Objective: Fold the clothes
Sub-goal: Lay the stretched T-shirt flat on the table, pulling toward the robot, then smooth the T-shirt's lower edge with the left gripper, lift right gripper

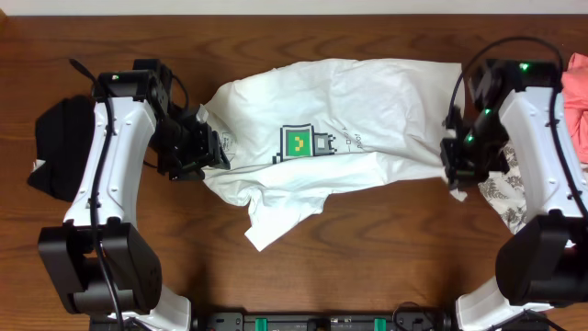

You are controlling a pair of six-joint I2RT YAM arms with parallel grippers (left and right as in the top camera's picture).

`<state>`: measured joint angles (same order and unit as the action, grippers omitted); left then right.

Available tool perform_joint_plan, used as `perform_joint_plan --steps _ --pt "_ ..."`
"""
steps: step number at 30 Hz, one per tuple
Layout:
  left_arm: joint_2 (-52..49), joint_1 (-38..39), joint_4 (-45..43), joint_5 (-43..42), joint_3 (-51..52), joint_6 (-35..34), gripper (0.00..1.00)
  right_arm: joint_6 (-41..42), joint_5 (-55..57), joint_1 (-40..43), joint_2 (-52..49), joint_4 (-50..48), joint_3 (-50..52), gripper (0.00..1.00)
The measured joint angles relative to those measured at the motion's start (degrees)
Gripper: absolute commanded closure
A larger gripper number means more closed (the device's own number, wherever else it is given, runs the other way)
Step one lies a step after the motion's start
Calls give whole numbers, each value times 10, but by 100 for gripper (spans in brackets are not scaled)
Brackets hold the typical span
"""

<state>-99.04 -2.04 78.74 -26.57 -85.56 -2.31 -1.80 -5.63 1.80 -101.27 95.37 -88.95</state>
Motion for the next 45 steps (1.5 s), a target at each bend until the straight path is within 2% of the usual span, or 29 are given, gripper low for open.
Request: perform_joint_plan --steps 10,13,20,27,33,39,45 --pt "0 0 -12 0 0 0 43 33 1 -5 0 -37 111 99" --pt "0 0 -12 0 0 0 43 69 37 -9 0 -49 126 99" --pt "0 0 -5 0 0 0 43 142 150 -5 0 -97 128 99" --pt "0 8 19 1 0 0 39 164 178 1 0 -124 129 99" --pt "0 58 16 1 2 0 38 167 182 1 0 -126 129 99" --pt "0 118 -47 0 78 -10 38 167 183 1 0 -126 129 99" --pt "0 134 -100 0 176 -33 38 167 183 1 0 -126 129 99"
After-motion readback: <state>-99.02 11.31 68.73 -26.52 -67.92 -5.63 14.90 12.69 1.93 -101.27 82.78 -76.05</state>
